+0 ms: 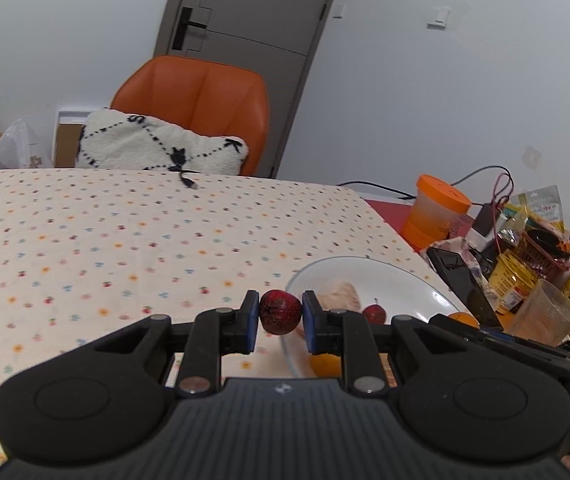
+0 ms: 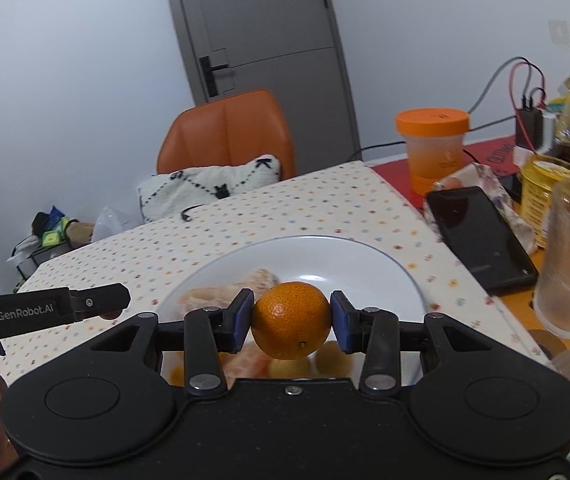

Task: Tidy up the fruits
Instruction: 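Carry the plum in the left gripper and mandarin in the right to the plate, then open the left gripper over the plate while the right releases the mandarin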

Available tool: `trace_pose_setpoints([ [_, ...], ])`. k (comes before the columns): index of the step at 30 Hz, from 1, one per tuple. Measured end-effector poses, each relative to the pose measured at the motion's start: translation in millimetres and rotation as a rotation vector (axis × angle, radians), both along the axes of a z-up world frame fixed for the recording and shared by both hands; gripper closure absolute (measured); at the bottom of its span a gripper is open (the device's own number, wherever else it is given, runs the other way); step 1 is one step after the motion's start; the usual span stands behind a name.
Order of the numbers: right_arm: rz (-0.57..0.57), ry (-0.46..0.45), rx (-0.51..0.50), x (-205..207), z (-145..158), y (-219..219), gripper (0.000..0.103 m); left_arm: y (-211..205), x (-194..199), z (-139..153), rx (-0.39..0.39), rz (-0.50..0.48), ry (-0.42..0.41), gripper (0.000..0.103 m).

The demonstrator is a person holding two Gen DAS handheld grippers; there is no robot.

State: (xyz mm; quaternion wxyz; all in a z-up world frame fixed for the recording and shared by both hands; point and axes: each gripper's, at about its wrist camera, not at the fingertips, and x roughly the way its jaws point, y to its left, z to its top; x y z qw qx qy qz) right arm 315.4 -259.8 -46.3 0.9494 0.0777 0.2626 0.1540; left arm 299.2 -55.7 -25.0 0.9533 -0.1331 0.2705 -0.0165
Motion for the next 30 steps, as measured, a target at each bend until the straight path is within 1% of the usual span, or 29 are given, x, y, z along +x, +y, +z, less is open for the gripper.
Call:
trace_pose_setpoints([
  [6, -0.027, 0.024, 0.015, 7.6, -12.4, -11.2, 0.061, -16.5, 11.8, -3.8, 0.011, -0.032, 0.008, 0.082],
  [8, -0.028, 0.015, 0.028, 8.1, -14.3, -13.8, 0.061, -21.5, 15.5, -4.8, 0.012, -0.041, 0.011, 0.082],
  [14, -0.046, 0.020, 0.042, 10.6, -17.5, -20.0, 0.058, -39.7, 24.4, -7.0, 0.022, -0.080, 0.020, 0.082],
  [18, -0.051, 0.023, 0.079, 8.9, -17.5, -27.9, 0.057, -48.9, 27.7, -8.4, 0.012, -0.106, 0.033, 0.082],
  [21, -0.049, 0.014, 0.067, 5.8, -15.4, -27.7, 0.057, -55.1, 26.2, -7.8, 0.014, -0.119, 0.022, 0.081],
  [25, -0.049, 0.015, 0.075, 2.0, -14.3, -27.2, 0.057, -55.8, 23.4, -5.5, 0.009, -0.116, 0.019, 0.078],
  [30, -0.036, 0.023, 0.068, -3.3, -16.1, -21.8, 0.057, -45.5, 14.7, -3.3, -0.008, -0.082, 0.026, 0.076],
])
